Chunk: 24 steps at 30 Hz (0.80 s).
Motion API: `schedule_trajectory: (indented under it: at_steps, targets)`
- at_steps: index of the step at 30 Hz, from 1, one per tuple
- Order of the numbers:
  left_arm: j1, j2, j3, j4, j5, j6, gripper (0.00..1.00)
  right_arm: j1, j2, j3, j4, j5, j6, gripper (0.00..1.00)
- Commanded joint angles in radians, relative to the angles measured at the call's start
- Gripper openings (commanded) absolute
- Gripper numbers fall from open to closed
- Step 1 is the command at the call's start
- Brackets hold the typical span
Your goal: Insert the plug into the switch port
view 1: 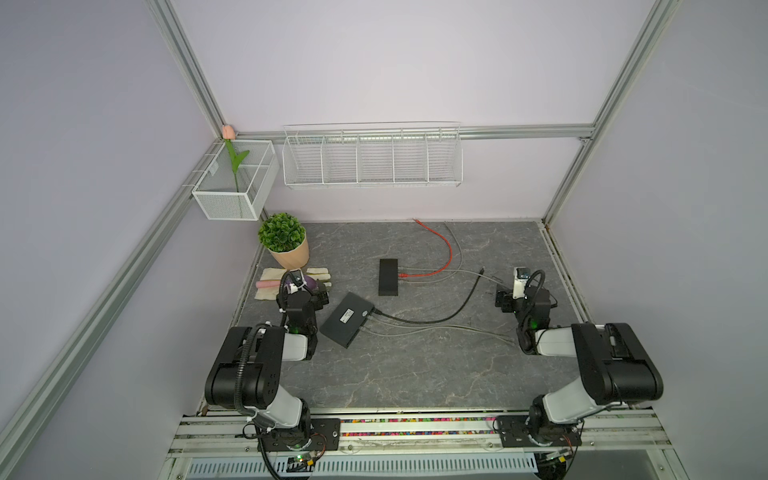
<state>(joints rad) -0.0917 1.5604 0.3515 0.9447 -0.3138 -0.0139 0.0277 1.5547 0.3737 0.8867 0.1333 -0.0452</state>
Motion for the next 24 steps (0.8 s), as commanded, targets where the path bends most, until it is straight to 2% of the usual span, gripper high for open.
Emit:
schedule_trajectory:
  at_steps: [1,24]
  targets:
    - [-0.002,-0.004,0.02,0.008,0.008,0.014,0.99,-0.005,-0.019,-0.001,0.011,-0.013,-0.011,0.89]
    - [-0.002,-0.004,0.02,0.007,0.009,0.014,0.99,-0.009,-0.018,0.003,0.006,-0.024,-0.005,0.89]
